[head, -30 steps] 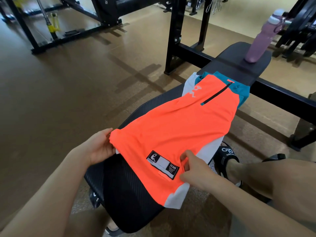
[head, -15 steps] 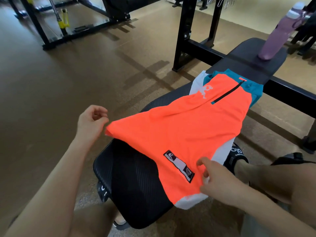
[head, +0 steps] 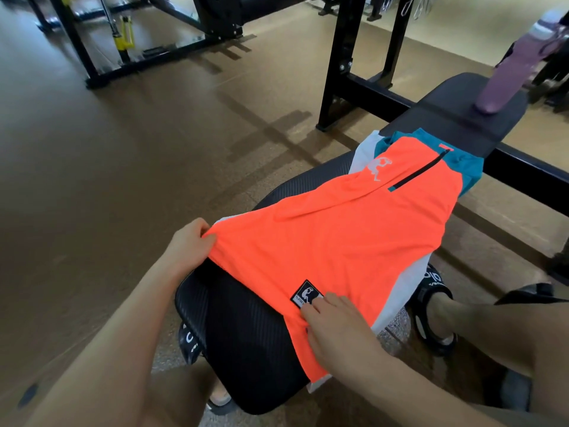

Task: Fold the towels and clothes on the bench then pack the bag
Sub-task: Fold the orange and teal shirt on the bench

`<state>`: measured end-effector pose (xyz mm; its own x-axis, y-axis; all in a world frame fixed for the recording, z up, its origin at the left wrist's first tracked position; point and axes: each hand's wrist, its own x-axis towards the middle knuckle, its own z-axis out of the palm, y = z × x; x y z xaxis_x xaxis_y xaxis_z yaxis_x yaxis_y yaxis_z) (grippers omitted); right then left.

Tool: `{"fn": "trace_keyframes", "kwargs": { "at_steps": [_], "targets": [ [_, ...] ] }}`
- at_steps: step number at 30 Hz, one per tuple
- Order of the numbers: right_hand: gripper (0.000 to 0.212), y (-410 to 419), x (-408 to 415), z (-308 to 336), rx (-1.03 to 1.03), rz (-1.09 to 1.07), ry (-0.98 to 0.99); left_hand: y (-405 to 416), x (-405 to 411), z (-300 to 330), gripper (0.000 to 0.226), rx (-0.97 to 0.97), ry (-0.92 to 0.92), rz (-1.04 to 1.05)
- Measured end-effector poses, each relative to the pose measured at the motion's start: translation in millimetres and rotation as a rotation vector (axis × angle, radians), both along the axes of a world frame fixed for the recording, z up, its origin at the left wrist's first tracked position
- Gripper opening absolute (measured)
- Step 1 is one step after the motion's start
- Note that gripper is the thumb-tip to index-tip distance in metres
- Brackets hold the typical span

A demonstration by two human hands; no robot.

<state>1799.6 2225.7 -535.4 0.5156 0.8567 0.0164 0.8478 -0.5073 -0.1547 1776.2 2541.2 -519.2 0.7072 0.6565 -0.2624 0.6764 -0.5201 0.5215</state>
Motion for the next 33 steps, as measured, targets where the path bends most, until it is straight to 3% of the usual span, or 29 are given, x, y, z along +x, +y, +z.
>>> {"fn": "trace_keyframes", "kwargs": {
  "at_steps": [2, 5, 7, 9, 12, 14, 16, 19, 22, 26, 29, 31, 33],
  "targets": [
    [0.006, 4, 1, 1, 0.049, 0.004, 0.051, 7, 0, 4, 0.009, -0.069, -0.042, 0.097],
    [0.004, 15, 0, 12, 0.134, 0.012, 0.236, 12, -2, 13, 0.011, -0.483, -0.243, 0.365],
    [0.002, 23, -2, 15, 0.134, 0.048, 0.340, 18, -9, 17, 0.018, -0.633, -0.274, 0.450],
    [0.014, 29, -5, 12, 0.087, 0.106, 0.352, 24, -18, 19, 0.008, -0.507, -0.156, 0.437],
    [0.020, 34, -14, 6, 0.025, 0.181, 0.284, 34, -27, 8, 0.053, -0.090, 0.243, 0.335],
    [0.023, 38, -16, 8, -0.017, 0.227, 0.281, 31, -28, -1, 0.063, -0.020, 0.372, 0.262],
    [0.030, 40, -6, 20, -0.041, 0.212, 0.409, 21, -23, -5, 0.065, 0.023, 0.451, 0.176],
    [0.024, 42, 49, 40, 0.062, 0.019, 0.603, 0, -3, -7, 0.062, 0.124, 0.372, -0.013],
    [0.016, 49, 137, 50, 0.212, -0.188, 0.490, -35, 20, -5, 0.065, 0.115, 0.173, -0.277],
    [0.023, 70, 253, 52, 0.247, -0.430, 0.329, -66, 43, -7, 0.079, 0.250, 0.207, -0.480],
    [0.044, 88, 321, 44, 0.140, -0.447, 0.192, -71, 55, -8, 0.073, 0.327, 0.253, -0.491],
    [0.058, 101, 355, 31, -0.069, -0.472, 0.163, -70, 63, -8, 0.072, 0.369, 0.261, -0.500],
    [0.050, 111, 374, 24, -0.314, -0.481, 0.162, -70, 68, -9, 0.073, 0.385, 0.275, -0.517]
  ]
}}
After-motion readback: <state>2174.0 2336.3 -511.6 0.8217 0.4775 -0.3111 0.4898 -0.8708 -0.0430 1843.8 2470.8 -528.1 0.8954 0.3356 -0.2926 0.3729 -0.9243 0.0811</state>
